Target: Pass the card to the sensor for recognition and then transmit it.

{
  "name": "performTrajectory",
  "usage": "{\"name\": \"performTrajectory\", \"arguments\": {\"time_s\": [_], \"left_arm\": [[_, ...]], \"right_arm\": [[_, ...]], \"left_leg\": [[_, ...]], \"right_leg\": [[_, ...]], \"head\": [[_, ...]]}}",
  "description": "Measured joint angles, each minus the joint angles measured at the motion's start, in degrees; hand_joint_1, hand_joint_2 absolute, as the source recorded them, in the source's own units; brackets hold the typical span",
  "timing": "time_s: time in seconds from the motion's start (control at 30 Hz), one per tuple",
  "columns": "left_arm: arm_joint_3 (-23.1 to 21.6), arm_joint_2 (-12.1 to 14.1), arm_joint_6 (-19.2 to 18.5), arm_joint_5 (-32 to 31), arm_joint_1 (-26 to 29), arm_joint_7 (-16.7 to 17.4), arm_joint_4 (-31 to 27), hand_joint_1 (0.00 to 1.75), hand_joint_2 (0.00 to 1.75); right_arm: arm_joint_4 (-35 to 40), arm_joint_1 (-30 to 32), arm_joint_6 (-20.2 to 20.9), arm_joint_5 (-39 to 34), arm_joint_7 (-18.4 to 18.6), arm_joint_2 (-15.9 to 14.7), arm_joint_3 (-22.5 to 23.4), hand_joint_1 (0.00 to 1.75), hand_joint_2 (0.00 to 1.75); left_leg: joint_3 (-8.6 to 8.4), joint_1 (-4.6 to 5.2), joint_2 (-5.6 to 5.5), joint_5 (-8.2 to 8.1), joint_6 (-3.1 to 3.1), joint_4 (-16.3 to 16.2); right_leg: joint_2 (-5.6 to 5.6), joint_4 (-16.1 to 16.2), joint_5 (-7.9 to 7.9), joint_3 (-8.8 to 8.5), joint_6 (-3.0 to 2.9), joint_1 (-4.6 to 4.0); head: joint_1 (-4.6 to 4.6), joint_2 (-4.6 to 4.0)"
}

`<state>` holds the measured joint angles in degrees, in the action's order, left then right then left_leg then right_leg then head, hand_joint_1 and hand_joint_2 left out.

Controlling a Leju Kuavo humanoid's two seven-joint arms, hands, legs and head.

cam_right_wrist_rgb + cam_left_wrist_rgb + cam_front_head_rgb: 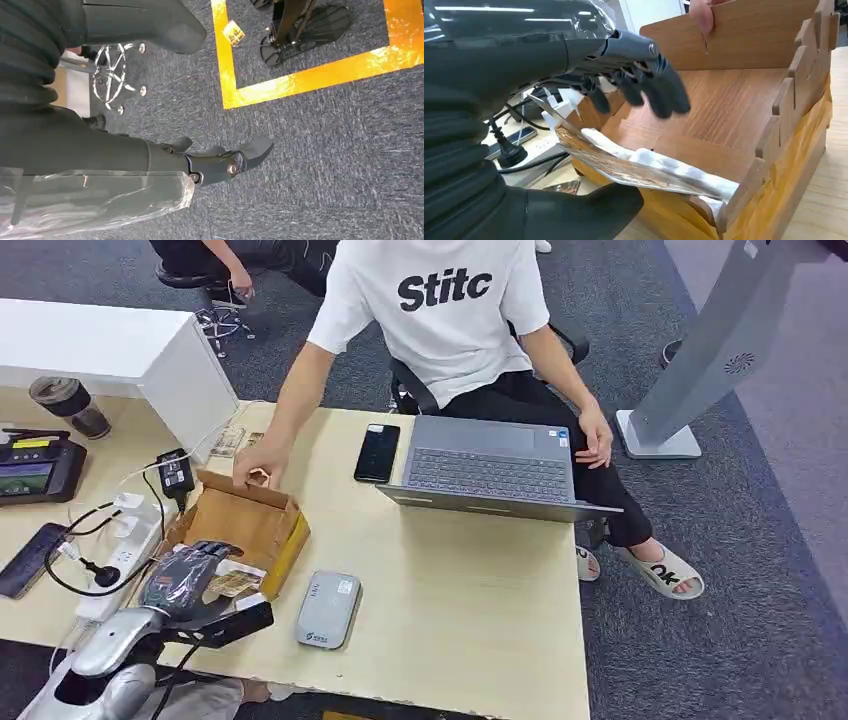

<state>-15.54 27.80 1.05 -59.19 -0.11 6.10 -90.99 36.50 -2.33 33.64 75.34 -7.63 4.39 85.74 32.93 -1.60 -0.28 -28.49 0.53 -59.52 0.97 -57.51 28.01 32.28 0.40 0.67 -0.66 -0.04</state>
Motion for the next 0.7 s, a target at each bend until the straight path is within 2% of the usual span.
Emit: {"name": "performTrajectory", "arguments": {"time_s": [0.17,0.23,0.47,0.7], "left_arm": [[-0.07,0.77,-0.2,0.11,-0.01,0.0,0.0,1.52,1.75],[-0.09,0.98,-0.22,0.11,-0.06,0.0,0.0,1.57,1.75],[-0.2,1.44,-0.28,0.06,-0.26,0.04,0.0,1.54,1.75],[-0.39,1.7,1.13,-2.96,-0.36,1.72,0.0,1.55,1.75]], "right_arm": [[-0.26,0.0,0.0,0.0,-0.04,-0.24,0.0,0.0,1.75],[-0.46,-0.02,0.0,0.02,-0.04,-0.31,0.0,0.0,1.75],[-1.16,-0.04,0.0,0.02,-0.04,-0.5,-0.11,0.0,1.75],[-1.62,-0.07,0.0,0.04,-0.07,-0.74,-0.15,0.0,1.75]], "left_leg": [[0.0,0.0,0.0,0.0,0.0,0.0],[-0.01,0.0,0.01,0.0,0.0,0.0],[-0.01,0.0,0.04,-0.01,0.0,0.0],[-0.01,0.0,0.04,-0.01,-0.01,0.0]], "right_leg": [[0.0,0.0,0.0,0.0,0.0,0.0],[0.03,0.0,0.0,0.0,0.0,0.0],[0.07,0.0,0.0,0.02,0.0,0.0],[0.07,0.0,0.01,0.02,0.0,0.0]], "head": [[-0.02,0.0],[-0.02,0.0],[-0.02,0.0],[-0.02,0.0]]}}
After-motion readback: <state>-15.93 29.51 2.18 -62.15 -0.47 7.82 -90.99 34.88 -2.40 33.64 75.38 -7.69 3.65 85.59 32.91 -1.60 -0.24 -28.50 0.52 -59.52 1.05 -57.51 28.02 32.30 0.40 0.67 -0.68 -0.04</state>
